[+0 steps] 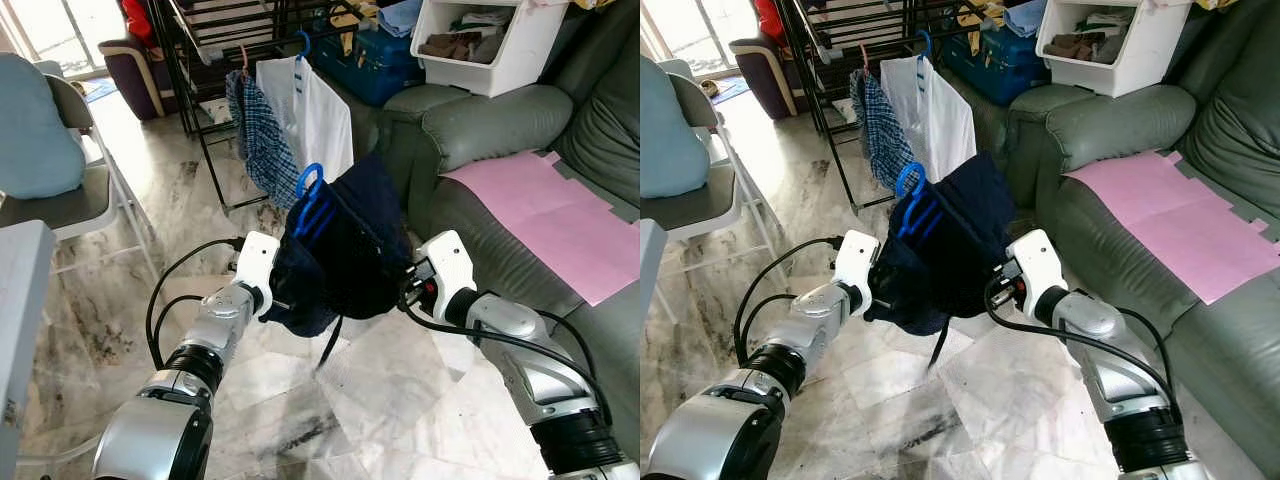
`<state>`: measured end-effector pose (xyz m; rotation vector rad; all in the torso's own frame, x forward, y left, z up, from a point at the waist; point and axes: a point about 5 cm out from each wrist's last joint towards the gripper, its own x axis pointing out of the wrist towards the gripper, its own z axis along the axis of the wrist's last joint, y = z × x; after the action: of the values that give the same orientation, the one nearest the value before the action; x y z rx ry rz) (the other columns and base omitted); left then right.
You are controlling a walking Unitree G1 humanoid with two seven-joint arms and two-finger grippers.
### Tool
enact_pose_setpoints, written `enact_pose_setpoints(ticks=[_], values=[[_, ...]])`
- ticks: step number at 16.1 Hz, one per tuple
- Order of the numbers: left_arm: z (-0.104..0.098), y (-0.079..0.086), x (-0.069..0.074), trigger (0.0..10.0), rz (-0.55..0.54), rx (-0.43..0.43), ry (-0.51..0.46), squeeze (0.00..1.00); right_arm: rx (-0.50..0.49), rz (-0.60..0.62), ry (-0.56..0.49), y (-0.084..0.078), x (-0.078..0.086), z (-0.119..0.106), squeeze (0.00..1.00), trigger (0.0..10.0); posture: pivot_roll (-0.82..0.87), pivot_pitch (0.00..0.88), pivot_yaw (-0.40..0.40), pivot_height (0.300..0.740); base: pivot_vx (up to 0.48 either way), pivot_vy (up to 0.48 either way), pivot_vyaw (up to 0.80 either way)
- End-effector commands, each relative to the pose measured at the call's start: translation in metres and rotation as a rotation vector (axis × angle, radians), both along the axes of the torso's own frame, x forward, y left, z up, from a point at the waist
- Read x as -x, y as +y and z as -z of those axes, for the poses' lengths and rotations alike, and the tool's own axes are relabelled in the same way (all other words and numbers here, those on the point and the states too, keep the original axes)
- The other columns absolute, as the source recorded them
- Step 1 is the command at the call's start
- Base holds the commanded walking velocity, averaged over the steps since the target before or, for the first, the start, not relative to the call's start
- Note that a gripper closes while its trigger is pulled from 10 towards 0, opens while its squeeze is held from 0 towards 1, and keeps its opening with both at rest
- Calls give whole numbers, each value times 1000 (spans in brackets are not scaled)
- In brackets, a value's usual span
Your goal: Hang hanger
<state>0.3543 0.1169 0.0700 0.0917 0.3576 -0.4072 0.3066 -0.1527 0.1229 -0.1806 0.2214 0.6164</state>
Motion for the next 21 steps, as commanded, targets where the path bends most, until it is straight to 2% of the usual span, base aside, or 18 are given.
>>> enact_pose_setpoints(ticks=[1, 9, 10, 11, 14, 16, 17, 19, 21], values=[[-18, 11, -12, 0, -72, 27, -57, 0, 10, -5, -11, -1, 0, -4, 0, 0, -152, 0, 31, 740, 0, 0, 0], [-18, 11, -12, 0, -74, 29, -55, 0, 18, -23, 9, 0, 4, -2, 0, 0, -153, 0, 31, 740, 0, 0, 0], [-47, 1, -21, 0, 8, 62, -205, 0, 362, -138, -51, -17, 8, 13, 835, 10000, -155, 0, 25, 740, 0, 0, 0], [-48, 2, -21, 0, 7, 62, -205, 0, 361, -140, -48, -16, 8, 13, 1000, 10000, -155, 0, 25, 740, 0, 0, 0], [-47, 2, -21, 0, 6, 64, -204, 0, 385, -101, -71, -19, 4, 14, 1000, 10000, -152, 0, 21, 740, 0, 0, 0], [-46, 3, -20, 0, 12, 62, -204, 0, 373, -127, -62, -18, 5, 14, 1000, 10000, -153, 0, 23, 740, 0, 0, 0], [-47, 4, -20, 0, 40, 35, -216, 0, 364, -248, -29, -14, 16, 16, 1000, 10000, -155, 0, 24, 740, 0, 0, 0], [-52, 6, -20, 0, 111, -5, -243, 0, 356, -390, -32, -10, 28, 13, 1000, 10000, -157, 0, 26, 740, 0, 0, 0], [-52, 4, -9, 0, 407, -170, -297, 0, 400, -445, -86, -20, 30, -1, 1000, 10000, -158, 0, 27, 740, 0, 0, 0]])
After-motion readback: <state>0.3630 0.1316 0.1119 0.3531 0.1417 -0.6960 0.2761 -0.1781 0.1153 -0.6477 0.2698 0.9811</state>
